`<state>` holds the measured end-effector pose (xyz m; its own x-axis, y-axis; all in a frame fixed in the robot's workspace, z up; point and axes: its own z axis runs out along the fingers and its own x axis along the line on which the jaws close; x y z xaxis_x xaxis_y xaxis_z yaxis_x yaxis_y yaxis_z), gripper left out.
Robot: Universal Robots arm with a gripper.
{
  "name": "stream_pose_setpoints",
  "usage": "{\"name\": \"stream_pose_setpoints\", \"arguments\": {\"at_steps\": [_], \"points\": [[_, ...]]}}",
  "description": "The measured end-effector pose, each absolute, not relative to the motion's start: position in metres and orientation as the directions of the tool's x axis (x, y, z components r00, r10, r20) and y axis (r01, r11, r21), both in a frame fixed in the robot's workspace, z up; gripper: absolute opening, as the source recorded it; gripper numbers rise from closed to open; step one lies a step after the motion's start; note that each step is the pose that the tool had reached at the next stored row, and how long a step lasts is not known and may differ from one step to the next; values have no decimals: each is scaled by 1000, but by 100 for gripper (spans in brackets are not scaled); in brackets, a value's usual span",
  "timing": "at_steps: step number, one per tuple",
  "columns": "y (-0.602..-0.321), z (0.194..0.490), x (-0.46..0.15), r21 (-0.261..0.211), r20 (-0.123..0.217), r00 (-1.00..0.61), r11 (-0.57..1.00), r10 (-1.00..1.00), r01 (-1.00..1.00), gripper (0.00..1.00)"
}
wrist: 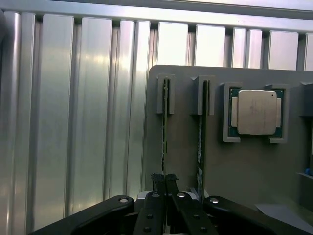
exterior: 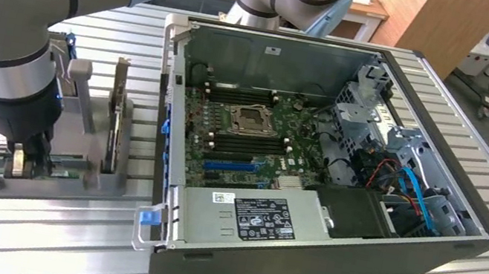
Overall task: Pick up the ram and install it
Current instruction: 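Pick up the ram and move it above insertion slot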
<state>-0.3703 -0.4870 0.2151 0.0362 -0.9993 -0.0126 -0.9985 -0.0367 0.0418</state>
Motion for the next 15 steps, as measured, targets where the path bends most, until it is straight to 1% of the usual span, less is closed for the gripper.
{"name": "stream_pose_setpoints", "arguments": {"at_steps": [15], "points": [[-487,229,-370,42,-13,36,-37,-999,-998,12]]}}
